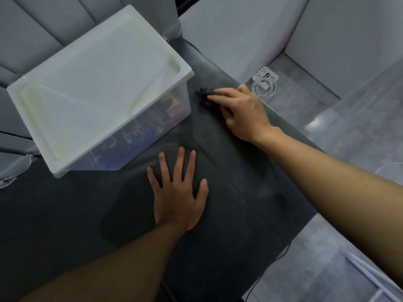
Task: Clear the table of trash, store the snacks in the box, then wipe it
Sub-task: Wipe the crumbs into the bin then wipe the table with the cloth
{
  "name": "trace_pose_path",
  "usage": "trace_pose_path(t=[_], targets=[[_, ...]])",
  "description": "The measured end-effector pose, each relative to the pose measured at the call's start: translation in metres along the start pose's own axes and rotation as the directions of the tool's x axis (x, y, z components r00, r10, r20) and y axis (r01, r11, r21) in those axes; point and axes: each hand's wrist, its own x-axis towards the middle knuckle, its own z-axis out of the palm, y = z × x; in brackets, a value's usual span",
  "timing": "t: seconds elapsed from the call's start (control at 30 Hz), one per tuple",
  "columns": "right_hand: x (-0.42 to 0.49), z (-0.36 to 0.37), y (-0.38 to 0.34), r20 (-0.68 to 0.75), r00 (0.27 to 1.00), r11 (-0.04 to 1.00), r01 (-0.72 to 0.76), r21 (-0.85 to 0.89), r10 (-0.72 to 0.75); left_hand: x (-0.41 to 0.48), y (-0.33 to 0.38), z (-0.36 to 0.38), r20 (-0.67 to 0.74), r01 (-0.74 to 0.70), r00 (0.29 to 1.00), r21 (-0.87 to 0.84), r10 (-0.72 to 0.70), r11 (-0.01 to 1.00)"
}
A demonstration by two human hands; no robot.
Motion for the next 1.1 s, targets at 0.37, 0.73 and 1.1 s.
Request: trace_pose_path(t=[0.37,0.73,1.1], targets=[[-0.093,-0.024,-0.006,-0.051,0.998,0.994,-0.036,-0.099,0.031,-0.001,0.003,0.0,-0.039,0.034,0.999,-0.019,-0.034,0.999],[-0.177,-0.046,-0.01,-0.034,0.998,0.993,-0.063,-0.103,0.06,-0.002,0.003,0.002,-0.082,0.022,0.996,-0.054,-0.026,0.998],[-0.223,-0.043,-0.055,-0.046,0.984,0.98,-0.176,-0.095,0.172,-0.015,-0.001,-0.001,-0.122,-0.254,0.962,-0.069,0.244,0.965]])
